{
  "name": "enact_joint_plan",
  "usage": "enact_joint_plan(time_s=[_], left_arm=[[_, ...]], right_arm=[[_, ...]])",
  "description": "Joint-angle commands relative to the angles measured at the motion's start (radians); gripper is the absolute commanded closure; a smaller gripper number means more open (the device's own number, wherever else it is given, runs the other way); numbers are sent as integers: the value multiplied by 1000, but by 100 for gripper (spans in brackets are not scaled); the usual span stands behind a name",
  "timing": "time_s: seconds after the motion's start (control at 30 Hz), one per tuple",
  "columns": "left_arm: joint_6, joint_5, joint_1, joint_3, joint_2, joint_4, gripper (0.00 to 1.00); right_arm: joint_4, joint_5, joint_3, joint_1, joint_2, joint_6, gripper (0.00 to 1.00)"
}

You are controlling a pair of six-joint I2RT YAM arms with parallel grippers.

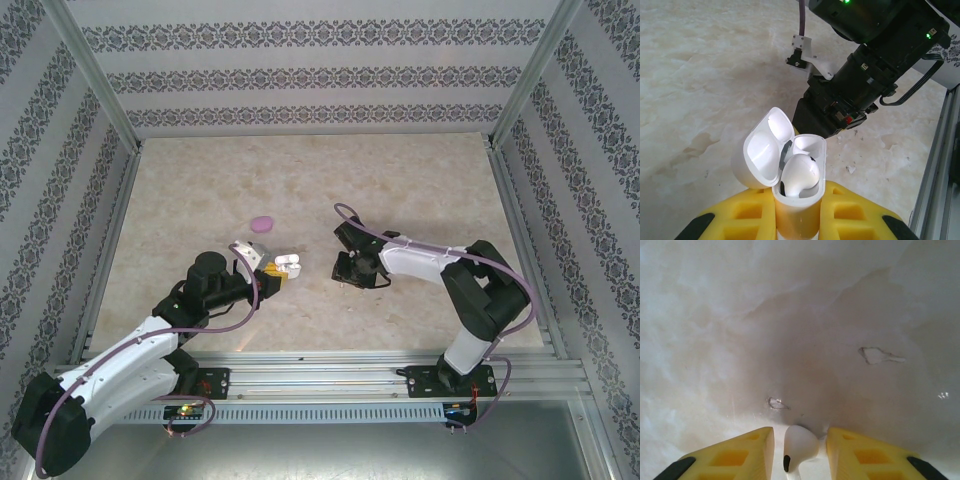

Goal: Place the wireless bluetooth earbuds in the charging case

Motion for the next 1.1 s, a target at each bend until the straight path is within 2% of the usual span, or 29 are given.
enact_joint_plan(time_s=[0.0, 0.13, 0.3, 0.57, 0.87, 1.07], left_arm=[[1, 11, -11, 4, -20, -1, 100], [3, 8, -10, 3, -26, -6, 100], [3, 7, -10, -3, -22, 1, 100], [0, 9, -10, -3, -18, 9, 100], [-4, 13, -10, 4, -13, 16, 100], [-7, 23, -10, 11, 11, 30, 100]], right_arm=[[-30, 17, 34, 2, 46, -31, 69], [-62, 25, 47, 5, 44, -50, 74], [-106, 31, 36, 8, 23, -73, 75], [-88, -9, -17, -22, -53, -62, 82], [41, -135, -151, -148, -169, -32, 85], [114, -175, -276, -224, -229, -29, 85]])
